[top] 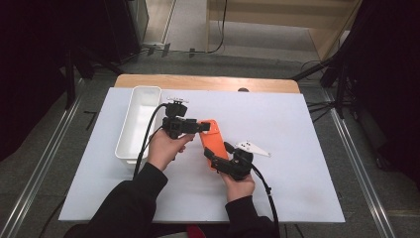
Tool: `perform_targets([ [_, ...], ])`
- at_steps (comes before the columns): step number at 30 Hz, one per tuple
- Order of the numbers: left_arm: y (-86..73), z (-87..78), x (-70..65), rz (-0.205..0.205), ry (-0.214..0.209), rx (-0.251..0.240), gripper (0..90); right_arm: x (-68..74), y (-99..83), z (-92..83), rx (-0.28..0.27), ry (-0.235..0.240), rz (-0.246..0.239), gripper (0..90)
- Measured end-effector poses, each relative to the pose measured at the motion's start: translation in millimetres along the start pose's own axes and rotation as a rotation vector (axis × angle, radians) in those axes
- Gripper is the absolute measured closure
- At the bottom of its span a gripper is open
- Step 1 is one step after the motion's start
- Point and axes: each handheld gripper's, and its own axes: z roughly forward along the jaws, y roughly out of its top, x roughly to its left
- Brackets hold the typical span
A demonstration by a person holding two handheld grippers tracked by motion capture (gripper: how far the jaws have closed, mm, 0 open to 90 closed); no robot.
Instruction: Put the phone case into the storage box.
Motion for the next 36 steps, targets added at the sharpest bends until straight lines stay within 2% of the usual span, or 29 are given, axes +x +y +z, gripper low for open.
perform_targets([
  [5, 2.5, 2.7, 5.1, -0.065, -0.015, 0.007, 43.3, -0.6, 0.7, -0.8, -0.014, -0.006, 0.0, 14.6],
  [10, 3.3, 3.2, 5.5, -0.076, -0.024, 0.004, 49.2, 0.7, 0.9, -0.9, -0.026, -0.004, -0.002, 14.6],
  [15, 3.4, 3.0, 6.4, -0.106, -0.055, -0.001, 59.3, 2.6, 0.6, -0.8, -0.038, -0.004, -0.004, 14.6],
  [20, 3.7, 3.2, 6.4, -0.121, -0.071, -0.004, 67.4, 3.6, 0.2, -0.4, -0.041, -0.005, -0.006, 14.6],
  [29, 3.8, 2.3, 5.8, -0.133, -0.077, -0.023, 72.3, 5.2, -1.4, 0.7, -0.057, -0.02, -0.039, 14.4],
  [36, 4.6, 0.9, 7.9, -0.143, -0.111, -0.007, 74.7, 6.6, -2.8, 2.2, -0.051, -0.042, -0.079, 14.2],
])
